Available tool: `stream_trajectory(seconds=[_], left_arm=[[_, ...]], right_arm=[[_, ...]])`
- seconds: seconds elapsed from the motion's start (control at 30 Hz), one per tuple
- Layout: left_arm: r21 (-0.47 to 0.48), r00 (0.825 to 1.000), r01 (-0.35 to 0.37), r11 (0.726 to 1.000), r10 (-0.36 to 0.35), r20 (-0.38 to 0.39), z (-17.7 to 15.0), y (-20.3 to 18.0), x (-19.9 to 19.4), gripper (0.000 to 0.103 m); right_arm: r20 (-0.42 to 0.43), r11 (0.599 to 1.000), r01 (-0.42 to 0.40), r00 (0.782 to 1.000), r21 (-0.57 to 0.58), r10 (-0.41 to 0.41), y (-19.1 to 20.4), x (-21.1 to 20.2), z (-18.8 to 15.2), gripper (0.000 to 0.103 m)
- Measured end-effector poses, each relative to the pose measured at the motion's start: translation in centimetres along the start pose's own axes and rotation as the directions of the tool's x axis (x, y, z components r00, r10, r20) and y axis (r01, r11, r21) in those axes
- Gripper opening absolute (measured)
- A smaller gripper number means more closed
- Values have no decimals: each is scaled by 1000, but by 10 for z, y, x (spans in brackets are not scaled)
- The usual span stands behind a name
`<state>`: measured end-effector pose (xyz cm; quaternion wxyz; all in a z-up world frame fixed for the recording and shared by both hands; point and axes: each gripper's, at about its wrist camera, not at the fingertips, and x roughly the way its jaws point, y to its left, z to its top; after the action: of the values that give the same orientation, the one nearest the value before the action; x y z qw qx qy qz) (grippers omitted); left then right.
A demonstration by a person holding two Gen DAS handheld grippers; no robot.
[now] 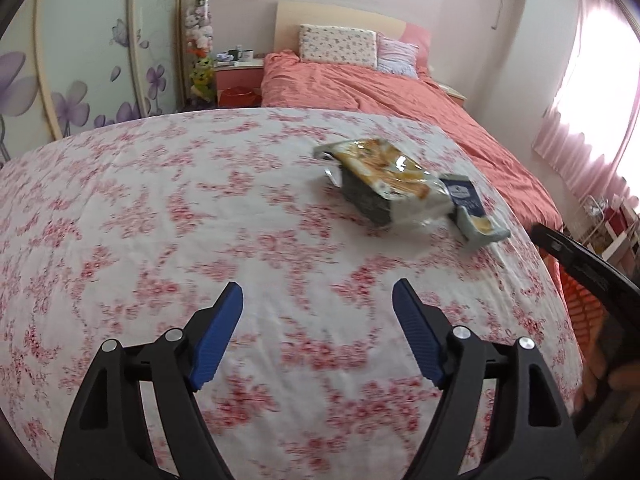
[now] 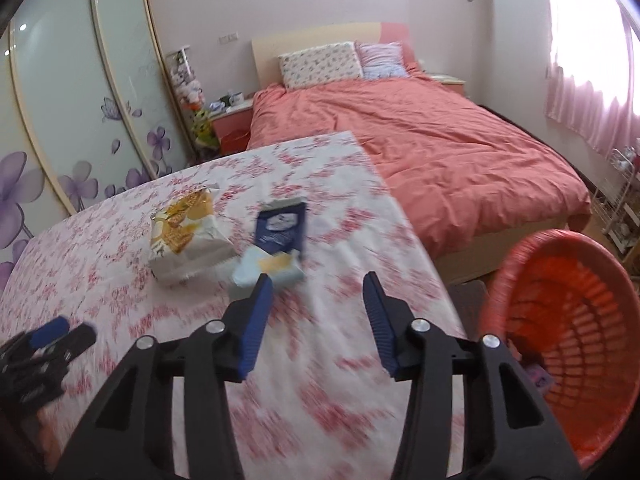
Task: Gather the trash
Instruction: 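Grasp the blue Members Mark cracker packet with the right tool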
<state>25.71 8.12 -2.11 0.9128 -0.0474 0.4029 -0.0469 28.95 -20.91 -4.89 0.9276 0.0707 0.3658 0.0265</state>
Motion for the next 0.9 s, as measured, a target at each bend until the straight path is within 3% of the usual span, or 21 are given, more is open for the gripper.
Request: stream_trajectory(seconds=[0.27, 0.4, 0.63, 0.7, 0.9], left_arm=[[-46, 1000, 15, 999, -15, -13, -3, 20, 4, 77], [-54, 1000, 19, 998, -20, -15, -4, 24, 5, 77], [-65, 999, 26, 998, -28, -22, -5, 24, 8, 77], [-64, 999, 28, 998, -29, -22, -5, 22, 8, 77], [-55, 999, 32, 998, -33, -19, -1, 12, 12, 77]], right_arm=[[-115, 1000, 12, 993, 20, -9, 22, 60, 15, 44], [-123, 1000, 18, 992, -10, -19, 25, 62, 6, 43], [-130, 999, 8, 991, -35, -12, 25, 55, -7, 24], [-126, 999, 10, 992, -41, -15, 23, 52, -11, 14], [-104, 999, 23, 994, -31, -26, 14, 40, -15, 4]])
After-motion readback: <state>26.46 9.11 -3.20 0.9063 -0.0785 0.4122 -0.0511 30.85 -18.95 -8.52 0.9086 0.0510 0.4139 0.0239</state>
